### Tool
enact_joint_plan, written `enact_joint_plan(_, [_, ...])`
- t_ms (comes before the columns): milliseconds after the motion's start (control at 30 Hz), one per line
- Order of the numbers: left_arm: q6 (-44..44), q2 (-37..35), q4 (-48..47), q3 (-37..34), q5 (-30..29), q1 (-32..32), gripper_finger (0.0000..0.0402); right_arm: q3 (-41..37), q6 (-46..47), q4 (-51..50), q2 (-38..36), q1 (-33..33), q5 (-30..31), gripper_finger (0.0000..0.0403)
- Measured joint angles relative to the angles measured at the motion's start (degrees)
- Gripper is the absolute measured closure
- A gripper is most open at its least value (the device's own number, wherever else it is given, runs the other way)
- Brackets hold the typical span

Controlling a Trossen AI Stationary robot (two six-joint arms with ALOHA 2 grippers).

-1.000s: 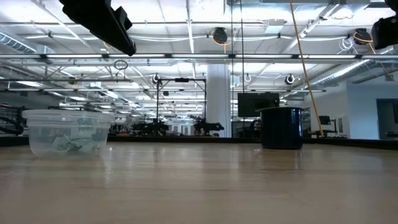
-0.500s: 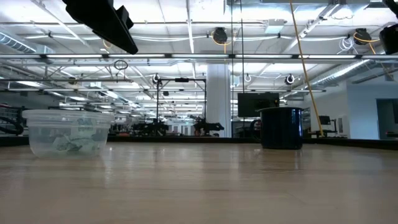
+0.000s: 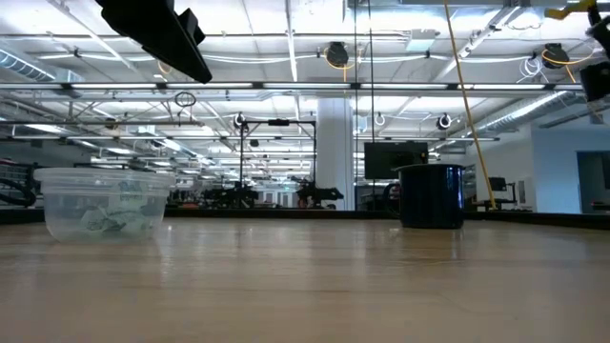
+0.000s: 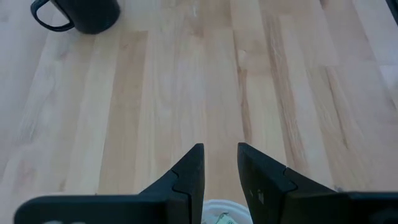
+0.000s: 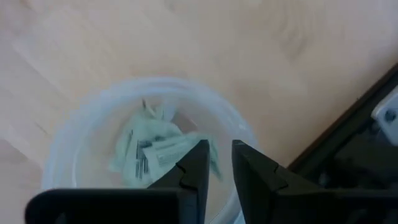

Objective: Pick and place Stevia / Truvia into bins
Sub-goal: Return to Home Position

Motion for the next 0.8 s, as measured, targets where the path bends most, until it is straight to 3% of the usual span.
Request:
enact_joint_plan(267, [1.55, 0.01, 0.32, 0.0, -3.01, 0.27, 0.03, 8.08, -2.67, -3.37, -4.71, -0.02, 3.48, 0.0354])
enact_joint_plan(467, [0.26, 0.01, 0.42, 0.0, -7.4, 1.82, 0.03, 14.33, -24.31, -3.27, -10.69, -0.02, 22.06, 0.0358])
enact_joint_plan(600, [1.93, -2.31, -0.88, -0.04, -7.37, 3.08, 0.03, 14.32, -35.18, 1.59, -15.09, -0.02, 32.02, 0.0358])
enact_joint_plan(800, [2.34, -13.42, -5.92, 0.0, -7.49, 5.32, 0.03, 10.0, -46.04, 10.19, -20.85, -0.02, 43.41, 0.0358])
